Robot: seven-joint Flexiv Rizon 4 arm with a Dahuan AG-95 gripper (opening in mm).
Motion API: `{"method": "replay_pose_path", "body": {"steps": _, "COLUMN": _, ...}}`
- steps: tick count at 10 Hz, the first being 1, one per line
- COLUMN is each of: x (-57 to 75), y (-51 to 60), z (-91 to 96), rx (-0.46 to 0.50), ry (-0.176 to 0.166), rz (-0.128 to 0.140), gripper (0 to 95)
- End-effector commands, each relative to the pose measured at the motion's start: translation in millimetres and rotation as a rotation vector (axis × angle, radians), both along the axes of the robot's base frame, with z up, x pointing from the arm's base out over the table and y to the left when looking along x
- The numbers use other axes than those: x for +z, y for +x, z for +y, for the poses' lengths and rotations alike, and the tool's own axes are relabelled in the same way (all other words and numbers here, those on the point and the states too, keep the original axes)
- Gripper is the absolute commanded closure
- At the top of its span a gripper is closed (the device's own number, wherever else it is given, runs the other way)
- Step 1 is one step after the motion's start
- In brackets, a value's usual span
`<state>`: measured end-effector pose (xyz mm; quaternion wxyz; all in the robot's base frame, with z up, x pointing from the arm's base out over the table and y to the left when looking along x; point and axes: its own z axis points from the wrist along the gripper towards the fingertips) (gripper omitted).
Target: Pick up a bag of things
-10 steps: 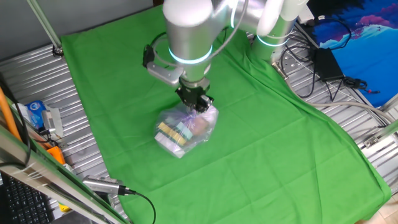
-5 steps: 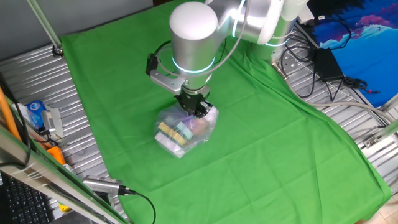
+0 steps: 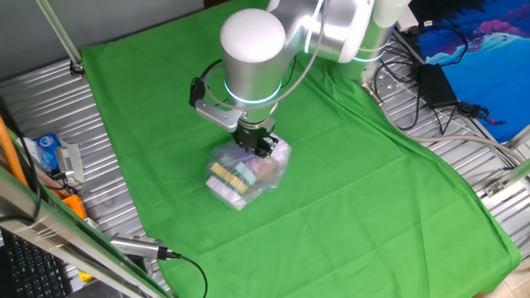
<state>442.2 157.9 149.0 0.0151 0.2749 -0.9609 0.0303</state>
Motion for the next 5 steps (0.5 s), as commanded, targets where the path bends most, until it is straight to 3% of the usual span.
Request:
{"method": "replay_pose_path", "body": {"steps": 1, "x": -1.7, "y": 1.1, "z": -1.2, "rx": 0.000, "ry": -0.010, "rz": -0.001, "gripper": 57.0}}
{"method": "replay_pose_path", "body": {"steps": 5, "x": -9.9, "y": -0.9, "z": -3.0, "rx": -0.004, "ry": -0.011, "rz": -0.003, "gripper": 57.0}}
